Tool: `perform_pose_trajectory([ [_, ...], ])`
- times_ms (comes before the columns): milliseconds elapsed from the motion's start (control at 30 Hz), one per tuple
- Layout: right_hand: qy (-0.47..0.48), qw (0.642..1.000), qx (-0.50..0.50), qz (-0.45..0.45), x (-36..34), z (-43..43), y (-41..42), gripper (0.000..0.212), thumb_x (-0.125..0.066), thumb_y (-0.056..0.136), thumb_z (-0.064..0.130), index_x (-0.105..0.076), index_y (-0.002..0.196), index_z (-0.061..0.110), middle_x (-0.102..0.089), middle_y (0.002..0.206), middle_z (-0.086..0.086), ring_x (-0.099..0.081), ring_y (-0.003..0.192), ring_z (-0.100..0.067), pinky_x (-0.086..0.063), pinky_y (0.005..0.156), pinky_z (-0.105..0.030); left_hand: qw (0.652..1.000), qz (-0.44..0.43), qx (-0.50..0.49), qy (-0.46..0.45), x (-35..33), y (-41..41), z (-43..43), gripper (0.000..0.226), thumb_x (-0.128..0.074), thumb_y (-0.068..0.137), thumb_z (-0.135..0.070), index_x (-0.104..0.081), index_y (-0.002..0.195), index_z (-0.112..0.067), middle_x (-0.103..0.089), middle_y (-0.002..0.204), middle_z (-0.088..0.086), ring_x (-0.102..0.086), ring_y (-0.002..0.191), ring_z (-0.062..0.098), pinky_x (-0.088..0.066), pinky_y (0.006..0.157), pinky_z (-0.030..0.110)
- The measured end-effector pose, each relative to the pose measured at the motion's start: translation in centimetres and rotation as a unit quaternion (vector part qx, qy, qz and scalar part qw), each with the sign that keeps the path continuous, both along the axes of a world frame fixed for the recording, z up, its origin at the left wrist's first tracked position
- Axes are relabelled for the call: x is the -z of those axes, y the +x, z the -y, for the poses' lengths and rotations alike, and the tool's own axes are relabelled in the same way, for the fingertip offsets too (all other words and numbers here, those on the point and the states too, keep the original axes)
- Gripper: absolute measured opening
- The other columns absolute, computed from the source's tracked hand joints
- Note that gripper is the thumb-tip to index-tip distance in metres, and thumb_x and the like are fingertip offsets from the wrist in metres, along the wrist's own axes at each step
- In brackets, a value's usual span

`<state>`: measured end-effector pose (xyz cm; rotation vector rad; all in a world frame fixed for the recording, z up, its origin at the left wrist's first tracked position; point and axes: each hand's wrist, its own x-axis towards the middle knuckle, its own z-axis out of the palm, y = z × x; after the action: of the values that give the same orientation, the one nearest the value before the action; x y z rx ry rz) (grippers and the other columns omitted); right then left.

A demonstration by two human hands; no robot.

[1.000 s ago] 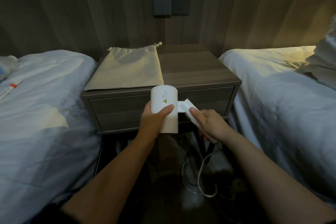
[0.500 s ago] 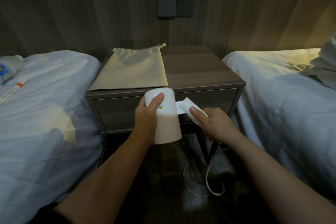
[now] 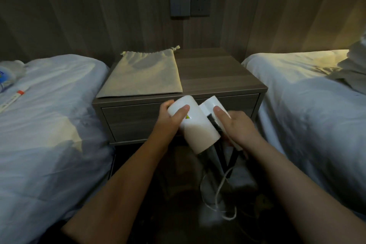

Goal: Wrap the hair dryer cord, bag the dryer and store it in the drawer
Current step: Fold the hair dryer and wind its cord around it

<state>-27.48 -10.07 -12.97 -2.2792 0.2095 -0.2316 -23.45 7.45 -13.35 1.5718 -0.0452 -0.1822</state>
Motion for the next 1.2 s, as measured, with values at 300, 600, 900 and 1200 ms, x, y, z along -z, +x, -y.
perform_pose_trajectory([
  [300,-0.316,0.939,-0.129,-0.046,-2.5,2.9,-0.9,0.048,-0.045,0.077,0.072,-0.047,0.062,0.026,-0.051,0.065,0.007,-0.051,0.064,-0.013,-0.035,0.055,-0.032,0.804,0.251,0.314,0.439,1.1,-0.8,-0.8,0.079,-0.082,0.061,-0.042,-0.042,0.129,-0.032,-0.044,0.131,-0.006,-0.044,0.117,0.012,-0.042,0.098,0.032],
  [600,-0.278,0.950,-0.138,-0.045,-2.2,2.4,-0.8,0.046,-0.050,0.074,0.071,-0.049,0.060,0.027,-0.054,0.065,0.007,-0.053,0.066,-0.012,-0.041,0.059,-0.032,0.799,0.262,0.315,0.440,0.8,-1.0,-1.3,0.077,-0.081,0.062,-0.043,-0.045,0.129,-0.034,-0.053,0.126,-0.007,-0.052,0.113,0.011,-0.045,0.096,0.028],
  [900,0.098,0.990,-0.007,0.102,-1.0,4.6,0.3,0.026,-0.049,0.092,0.036,-0.066,0.083,0.020,-0.066,0.087,0.002,-0.059,0.088,-0.014,-0.043,0.080,-0.024,0.849,0.255,0.270,0.376,0.1,-0.3,-2.6,0.066,-0.084,0.060,-0.035,-0.054,0.119,-0.030,-0.056,0.109,-0.014,-0.054,0.099,0.004,-0.046,0.080,0.016],
  [1200,0.437,0.891,-0.097,0.078,-0.3,6.9,0.6,0.020,-0.042,0.093,0.005,-0.061,0.094,0.011,-0.064,0.070,-0.001,-0.059,0.068,-0.012,-0.051,0.072,-0.024,0.954,0.057,0.260,0.141,0.5,0.8,-2.6,0.049,-0.081,0.051,-0.024,-0.063,0.097,-0.026,-0.066,0.092,-0.004,-0.062,0.084,0.011,-0.052,0.068,0.018],
])
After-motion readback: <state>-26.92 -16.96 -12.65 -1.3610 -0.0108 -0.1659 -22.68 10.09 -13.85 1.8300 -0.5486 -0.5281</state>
